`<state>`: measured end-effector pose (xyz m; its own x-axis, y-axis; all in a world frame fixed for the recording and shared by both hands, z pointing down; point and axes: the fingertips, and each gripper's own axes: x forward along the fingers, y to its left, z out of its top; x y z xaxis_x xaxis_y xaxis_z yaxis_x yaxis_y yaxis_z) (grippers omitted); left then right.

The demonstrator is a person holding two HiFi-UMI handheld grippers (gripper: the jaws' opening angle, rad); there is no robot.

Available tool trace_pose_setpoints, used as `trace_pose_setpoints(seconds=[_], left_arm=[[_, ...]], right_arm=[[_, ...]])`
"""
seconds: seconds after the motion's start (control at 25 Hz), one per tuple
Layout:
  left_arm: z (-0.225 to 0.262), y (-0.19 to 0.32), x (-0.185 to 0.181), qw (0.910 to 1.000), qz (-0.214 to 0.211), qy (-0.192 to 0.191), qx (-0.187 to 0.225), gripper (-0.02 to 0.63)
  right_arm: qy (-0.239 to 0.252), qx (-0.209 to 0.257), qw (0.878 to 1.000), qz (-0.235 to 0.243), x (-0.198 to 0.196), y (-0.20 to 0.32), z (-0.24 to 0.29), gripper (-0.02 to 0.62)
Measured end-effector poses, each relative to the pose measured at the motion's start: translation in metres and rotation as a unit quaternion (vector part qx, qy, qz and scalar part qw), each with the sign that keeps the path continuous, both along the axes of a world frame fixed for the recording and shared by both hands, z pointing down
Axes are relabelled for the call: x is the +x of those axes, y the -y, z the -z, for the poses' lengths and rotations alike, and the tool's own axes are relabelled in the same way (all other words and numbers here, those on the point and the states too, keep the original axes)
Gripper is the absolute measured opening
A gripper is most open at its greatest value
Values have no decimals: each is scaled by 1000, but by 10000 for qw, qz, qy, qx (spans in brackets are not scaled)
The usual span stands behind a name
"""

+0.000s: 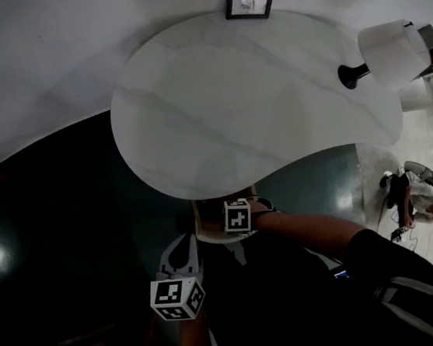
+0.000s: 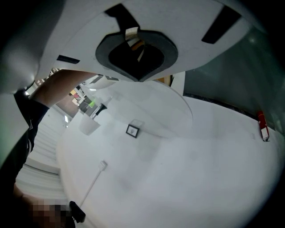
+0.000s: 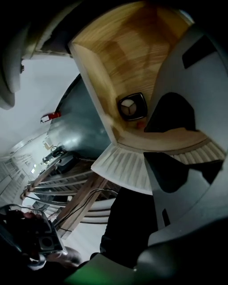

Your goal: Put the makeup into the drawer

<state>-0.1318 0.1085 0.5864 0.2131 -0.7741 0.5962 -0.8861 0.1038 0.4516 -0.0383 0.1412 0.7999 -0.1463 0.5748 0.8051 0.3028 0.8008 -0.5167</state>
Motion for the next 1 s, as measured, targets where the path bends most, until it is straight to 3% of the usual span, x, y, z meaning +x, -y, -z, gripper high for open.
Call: trace_pose_setpoints(seconds=[0.36,0.52,0.72,1.0], left_arm=[[51,16,-3,9990,43,291,324,11],[71,22,-1,9980,51,449,450,11],[97,33,-3,9954,6,638,712,11],[148,36,-11,9899,43,800,1174,11]], right_arm=[[674,122,9969,-398,10,13,76,107],[1200,194,9894,-799,6,32,122,107],[2166,462,9667,-1283,-21,69,186,106],[3202,163,9219,-2174,-48,101,283,81]])
